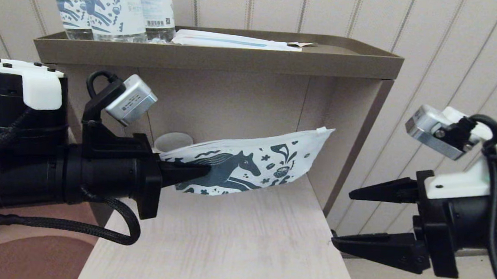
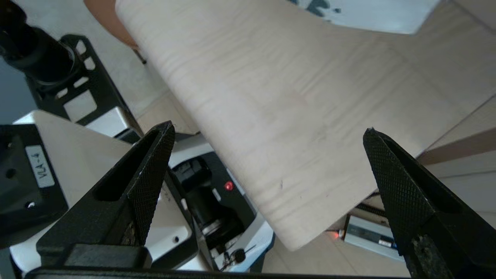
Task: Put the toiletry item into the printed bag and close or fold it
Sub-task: Hand it to the other hand
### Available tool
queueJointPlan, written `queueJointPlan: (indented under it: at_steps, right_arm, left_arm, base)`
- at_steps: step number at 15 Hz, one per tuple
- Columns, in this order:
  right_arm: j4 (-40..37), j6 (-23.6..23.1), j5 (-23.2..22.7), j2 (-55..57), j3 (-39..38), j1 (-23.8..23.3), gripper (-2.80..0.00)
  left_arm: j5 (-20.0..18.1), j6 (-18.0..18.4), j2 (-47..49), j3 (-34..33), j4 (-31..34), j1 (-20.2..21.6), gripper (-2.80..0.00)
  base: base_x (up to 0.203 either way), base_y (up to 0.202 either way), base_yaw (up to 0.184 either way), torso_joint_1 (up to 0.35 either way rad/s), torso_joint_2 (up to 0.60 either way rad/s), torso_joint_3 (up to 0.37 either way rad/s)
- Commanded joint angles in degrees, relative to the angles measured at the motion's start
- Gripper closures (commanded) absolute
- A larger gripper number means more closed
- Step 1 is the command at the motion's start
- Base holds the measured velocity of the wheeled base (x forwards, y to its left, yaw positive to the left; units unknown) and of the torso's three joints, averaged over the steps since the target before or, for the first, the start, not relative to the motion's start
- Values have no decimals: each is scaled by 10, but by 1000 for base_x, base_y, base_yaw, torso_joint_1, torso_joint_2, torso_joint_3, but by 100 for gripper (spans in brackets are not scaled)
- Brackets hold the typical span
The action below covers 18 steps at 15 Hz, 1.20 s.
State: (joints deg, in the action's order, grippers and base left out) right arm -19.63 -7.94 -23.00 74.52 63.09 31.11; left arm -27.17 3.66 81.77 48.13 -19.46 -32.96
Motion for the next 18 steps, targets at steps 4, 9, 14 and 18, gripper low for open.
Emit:
queueJointPlan:
  at_steps: [4, 9, 14, 18]
  right_arm:
    - [-1, 0, -2, -2, 4, -1, -280]
    - [0, -1, -3, -9, 3, -2, -280]
    - [0, -1, -5, -23, 1, 7, -280]
    - [-1, -4, -1, -35, 0, 10, -280]
  left_arm:
    - [-38, 0, -28, -2, 14, -3, 0]
    - [-61, 2, -35, -1, 40, -3, 0]
    - [-102, 2, -32, -2, 46, -3, 0]
    - [-102, 2, -28, -3, 46, -2, 0]
  base:
    - [0, 0, 0, 0, 0, 0]
    - [0, 0, 0, 0, 0, 0]
    - [0, 0, 0, 0, 0, 0]
    - [0, 0, 0, 0, 0, 0]
